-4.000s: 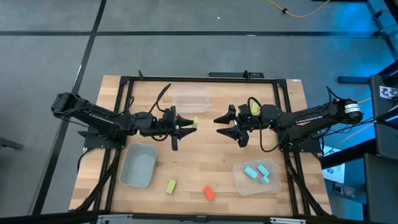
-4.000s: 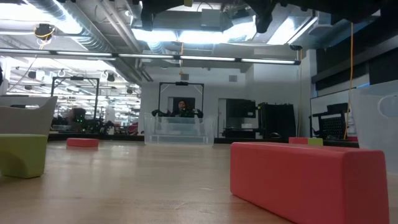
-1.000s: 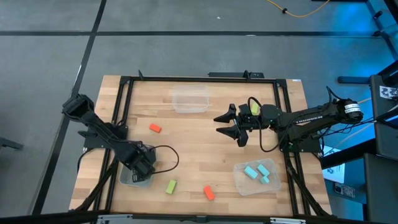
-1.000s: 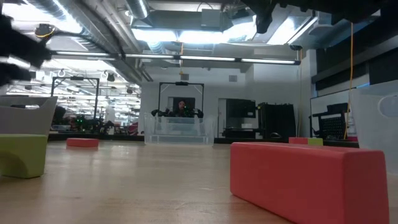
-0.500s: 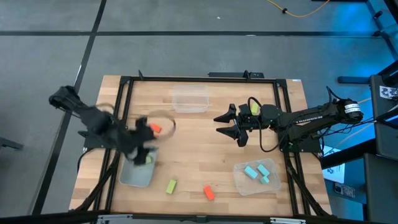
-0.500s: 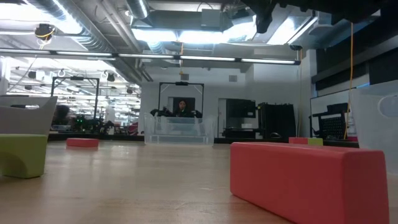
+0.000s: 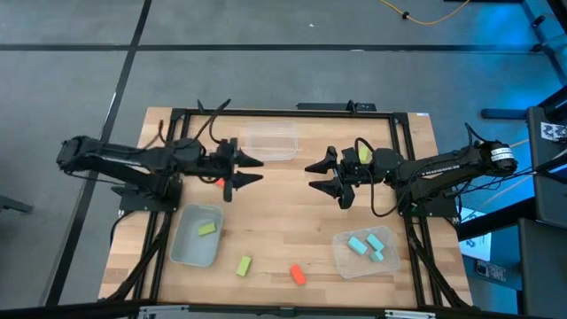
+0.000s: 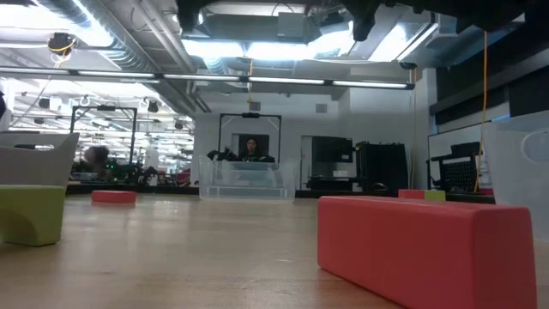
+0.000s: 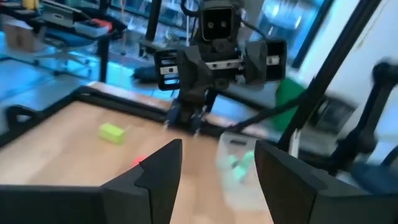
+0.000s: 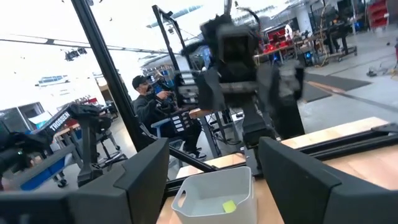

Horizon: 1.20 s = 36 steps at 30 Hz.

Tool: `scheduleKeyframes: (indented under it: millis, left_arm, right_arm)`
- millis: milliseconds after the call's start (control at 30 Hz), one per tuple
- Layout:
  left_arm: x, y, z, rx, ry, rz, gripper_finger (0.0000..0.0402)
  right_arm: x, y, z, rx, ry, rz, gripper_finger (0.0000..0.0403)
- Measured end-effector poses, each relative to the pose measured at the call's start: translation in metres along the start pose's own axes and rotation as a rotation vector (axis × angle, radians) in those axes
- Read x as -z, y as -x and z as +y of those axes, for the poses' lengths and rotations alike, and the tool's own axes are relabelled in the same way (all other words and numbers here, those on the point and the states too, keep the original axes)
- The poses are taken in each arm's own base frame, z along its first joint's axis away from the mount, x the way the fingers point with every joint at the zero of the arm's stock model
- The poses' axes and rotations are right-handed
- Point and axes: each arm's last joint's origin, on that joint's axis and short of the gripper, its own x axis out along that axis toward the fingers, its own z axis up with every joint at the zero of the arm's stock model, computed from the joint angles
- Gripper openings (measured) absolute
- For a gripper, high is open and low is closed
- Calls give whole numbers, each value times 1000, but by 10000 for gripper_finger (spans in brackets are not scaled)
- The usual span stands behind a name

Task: Sort & place blocks by color
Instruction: Put the top right lime green half pillar block into the gray bin

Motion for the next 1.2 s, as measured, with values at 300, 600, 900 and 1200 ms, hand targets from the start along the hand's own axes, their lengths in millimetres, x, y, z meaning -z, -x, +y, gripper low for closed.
scheduleKeyframes:
  millis: [300, 600, 900, 1200]
  left_arm:
    - [31, -3, 15, 37, 154, -67, 195]
    - [30, -2, 17, -22, -61, -90, 195]
    - [30, -2, 17, -47, -69, -97, 195]
    - [30, -2, 17, -40, -70, -94, 195]
  right_arm:
    - [0, 0, 0, 0, 84, -3, 252]
    - [0, 0, 0, 0, 82, -3, 252]
    - [0, 0, 0, 0, 80, -2, 252]
    - [0, 0, 0, 0, 80, -2, 252]
